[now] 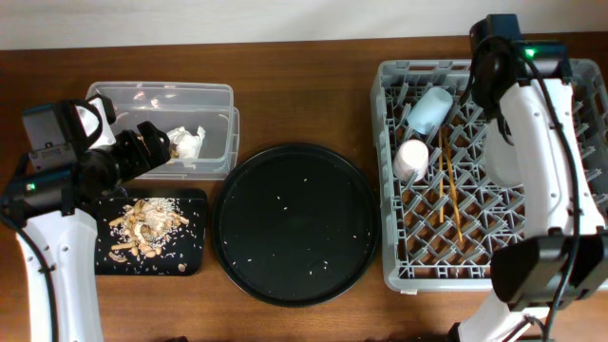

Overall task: Sort waste into correct bins and load items into the dishwasher rack
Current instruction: 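Lift the white plate and stand it upright in the rack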

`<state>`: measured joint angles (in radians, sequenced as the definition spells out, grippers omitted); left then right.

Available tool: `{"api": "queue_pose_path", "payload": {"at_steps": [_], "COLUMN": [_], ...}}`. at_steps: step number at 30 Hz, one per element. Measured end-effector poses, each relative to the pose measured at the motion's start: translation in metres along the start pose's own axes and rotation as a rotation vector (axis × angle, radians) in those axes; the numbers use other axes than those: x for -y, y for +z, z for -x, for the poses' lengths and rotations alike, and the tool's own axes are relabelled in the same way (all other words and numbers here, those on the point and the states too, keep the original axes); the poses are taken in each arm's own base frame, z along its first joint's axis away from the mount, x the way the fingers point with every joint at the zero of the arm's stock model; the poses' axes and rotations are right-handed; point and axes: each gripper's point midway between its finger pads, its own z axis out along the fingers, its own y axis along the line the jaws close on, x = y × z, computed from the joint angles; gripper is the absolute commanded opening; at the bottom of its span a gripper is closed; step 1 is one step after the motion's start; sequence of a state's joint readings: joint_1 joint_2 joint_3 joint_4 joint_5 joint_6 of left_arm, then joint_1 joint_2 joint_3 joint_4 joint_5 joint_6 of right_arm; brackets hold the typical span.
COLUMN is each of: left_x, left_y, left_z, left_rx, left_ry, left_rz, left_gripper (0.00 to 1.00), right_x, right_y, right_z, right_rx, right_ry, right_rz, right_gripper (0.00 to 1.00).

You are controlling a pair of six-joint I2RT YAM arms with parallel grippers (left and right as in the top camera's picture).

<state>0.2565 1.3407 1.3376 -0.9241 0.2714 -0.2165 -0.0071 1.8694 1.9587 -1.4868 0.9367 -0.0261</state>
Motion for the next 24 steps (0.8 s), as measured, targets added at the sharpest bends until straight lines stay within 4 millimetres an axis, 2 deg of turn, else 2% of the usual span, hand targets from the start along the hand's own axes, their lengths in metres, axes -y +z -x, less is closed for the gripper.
{"api": "queue_pose_path", "payload": {"at_steps": [6, 9, 11, 13, 14, 16, 18, 22, 24], "left_x": [0.000, 0.000, 0.000, 0.000, 0.000, 0.000, 0.000, 0.000, 0.000], "left_y": [0.000, 0.000, 0.000, 0.000, 0.000, 0.000, 0.000, 0.000, 0.000], "left_z": [0.000, 0.000, 0.000, 0.000, 0.000, 0.000, 0.000, 0.000, 0.000], "left_rx": [0.000, 0.000, -0.001, 0.000, 0.000, 0.000, 0.000, 0.000, 0.000], "left_ry": [0.000, 0.000, 0.000, 0.000, 0.000, 0.000, 0.000, 0.000, 0.000], "left_rz": [0.000, 0.000, 0.000, 0.000, 0.000, 0.000, 0.000, 0.000, 0.000], "left_gripper": [0.99, 0.99, 0.99, 0.99, 0.99, 0.99, 0.99, 0.99, 0.99], "right_x": [-0.014, -0.032, -0.043, -0.039, -0.028, -0.016, -0.012, -0.029, -0.046], "right_y": [0.001, 0.011, 0.019, 0.021, 0.021, 0.021, 0.020, 0.015, 0.004], "right_z": [0.000, -0.001, 0.006, 0.020, 0.024, 0.023, 0.023, 0.027, 0.032], "right_rx": [-0.002, -0.015, 0.005, 0.053, 0.060, 0.051, 0.049, 0.076, 0.111], "right_ry": [-0.005, -0.021, -0.018, -0.056, -0.071, -0.088, -0.098, -0.112, -0.134], "right_rz": [0.072, 0.093, 0.095, 0.051, -0.014, -0.086, -0.108, -0.034, 0.019], "right_gripper": [0.04, 0.04, 0.04, 0.04, 0.04, 0.04, 0.04, 0.04, 0.04]}}
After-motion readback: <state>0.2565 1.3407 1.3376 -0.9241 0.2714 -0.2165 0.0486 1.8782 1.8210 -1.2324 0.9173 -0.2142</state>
